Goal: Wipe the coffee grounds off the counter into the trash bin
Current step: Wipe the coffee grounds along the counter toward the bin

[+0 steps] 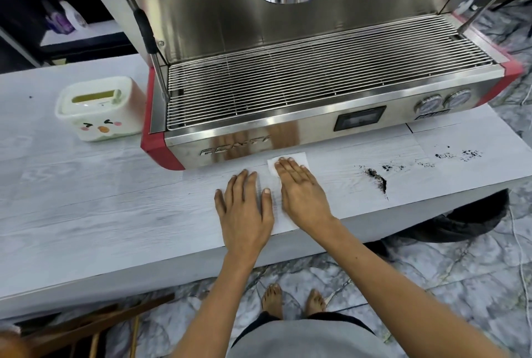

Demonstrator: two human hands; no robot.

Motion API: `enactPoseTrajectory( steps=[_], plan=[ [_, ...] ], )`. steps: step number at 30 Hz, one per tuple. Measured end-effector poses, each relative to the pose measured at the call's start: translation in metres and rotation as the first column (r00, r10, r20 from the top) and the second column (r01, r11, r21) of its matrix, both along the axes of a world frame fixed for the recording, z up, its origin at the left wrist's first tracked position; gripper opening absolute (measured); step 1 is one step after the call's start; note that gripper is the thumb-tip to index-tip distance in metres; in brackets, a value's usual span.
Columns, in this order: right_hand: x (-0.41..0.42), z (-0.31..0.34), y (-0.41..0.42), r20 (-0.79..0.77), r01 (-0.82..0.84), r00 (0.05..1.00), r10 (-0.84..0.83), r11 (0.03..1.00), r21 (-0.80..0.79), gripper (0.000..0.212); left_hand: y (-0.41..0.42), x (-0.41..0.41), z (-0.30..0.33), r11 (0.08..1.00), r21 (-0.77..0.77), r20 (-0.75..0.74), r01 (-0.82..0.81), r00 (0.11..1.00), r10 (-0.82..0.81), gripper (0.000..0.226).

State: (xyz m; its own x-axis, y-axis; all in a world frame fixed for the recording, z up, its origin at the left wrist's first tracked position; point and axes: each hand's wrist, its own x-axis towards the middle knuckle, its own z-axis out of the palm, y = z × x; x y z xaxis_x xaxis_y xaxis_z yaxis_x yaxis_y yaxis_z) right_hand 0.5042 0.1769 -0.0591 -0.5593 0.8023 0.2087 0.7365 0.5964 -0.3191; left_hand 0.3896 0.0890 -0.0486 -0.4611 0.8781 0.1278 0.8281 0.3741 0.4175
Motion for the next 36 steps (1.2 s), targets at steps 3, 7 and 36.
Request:
enactPoseTrajectory(
  steps=[3, 7, 36],
  plan=[
    [0.008, -0.001, -0.001, 0.000, 0.073, 0.997, -0.073, 0.997, 0.009, 0.051, 0.000, 0.000, 0.000, 1.000, -0.006, -0.007, 0.009, 1.000, -0.009, 0.054],
    [0.020, 0.000, -0.001, -0.019, 0.142, 0.990, -0.141, 0.990, 0.024, 0.048, 0.000, 0.001, 0.000, 1.000, -0.005, -0.012, 0.017, 1.000, -0.017, 0.054],
    [0.134, 0.003, 0.021, -0.096, 0.238, 0.968, -0.234, 0.971, 0.030, 0.041, 0.033, 0.063, -0.003, 0.993, 0.019, 0.031, 0.114, 0.993, -0.114, 0.051]
  ],
)
